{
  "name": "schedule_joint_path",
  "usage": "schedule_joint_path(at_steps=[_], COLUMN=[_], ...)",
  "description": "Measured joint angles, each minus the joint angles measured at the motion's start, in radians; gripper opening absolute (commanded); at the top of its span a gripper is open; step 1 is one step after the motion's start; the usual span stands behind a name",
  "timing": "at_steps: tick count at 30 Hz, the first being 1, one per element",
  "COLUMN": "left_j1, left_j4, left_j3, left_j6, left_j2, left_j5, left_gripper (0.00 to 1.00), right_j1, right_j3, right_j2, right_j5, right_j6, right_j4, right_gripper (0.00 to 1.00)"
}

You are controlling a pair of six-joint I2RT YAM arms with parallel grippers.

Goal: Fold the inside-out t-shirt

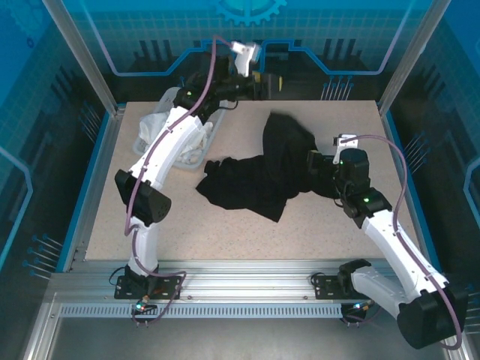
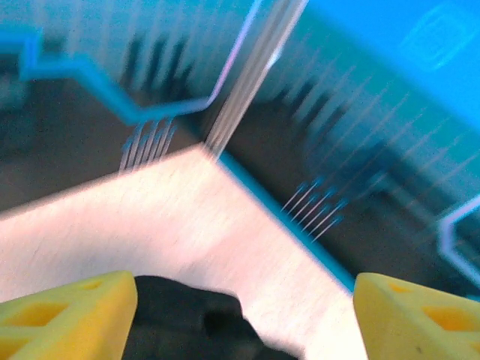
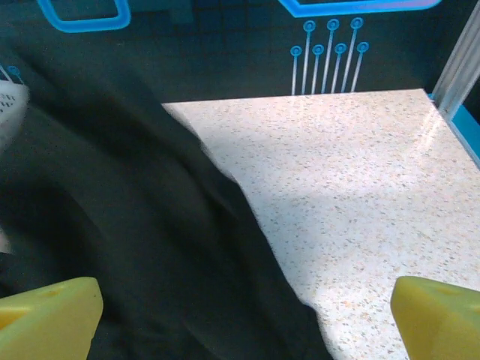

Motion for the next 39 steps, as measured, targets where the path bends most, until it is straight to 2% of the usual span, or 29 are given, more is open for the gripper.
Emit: schedule_joint_path(at_steps=[3, 6, 8, 11, 19, 27, 31, 34, 39], left_j1=[0.067, 0.154, 0.195, 0.204, 0.172, 0.250, 0.324, 0.385, 0.451], left_j4=[0.014, -0.030, -0.063, -0.096, -0.193, -0.226, -0.224, -0.232, -0.243], left_j3=[-0.327, -0.456, -0.446, -0.384, -0.243, -0.247, -0.249, -0.213, -0.138], left_j6=[0.024, 0.053, 0.090, 0.147, 0.243, 0.306, 0.361, 0.388, 0.361], left_j2=[-0.102, -0.116, -0.081, 0.004, 0.247, 0.274, 0.274, 0.286, 0.295], left_j5=[-0.088, -0.216, -0.298, -0.388, -0.473, -0.599, -0.647, -0.680, -0.695], left_gripper=[0.87, 0.88, 0.87, 0.82, 0.51, 0.33, 0.32, 0.36, 0.57], right_j1=[0.043, 0.116, 0.149, 0.168, 0.169, 0.169, 0.169, 0.155, 0.082], right_j3=[-0.018, -0.012, 0.003, 0.026, 0.068, 0.080, 0.081, 0.081, 0.111], right_j2=[0.053, 0.167, 0.243, 0.310, 0.336, 0.361, 0.375, 0.385, 0.431], right_j5=[-0.076, -0.138, -0.156, -0.170, -0.193, -0.192, -0.185, -0.178, -0.177], right_j6=[-0.002, -0.002, -0.002, -0.002, 0.010, 0.010, 0.011, 0.021, 0.054], right_j4=[0.038, 0.070, 0.069, 0.066, 0.069, 0.021, -0.036, -0.088, -0.157], right_gripper=[1.00, 1.00, 1.00, 1.00, 1.00, 1.00, 0.99, 0.98, 0.90])
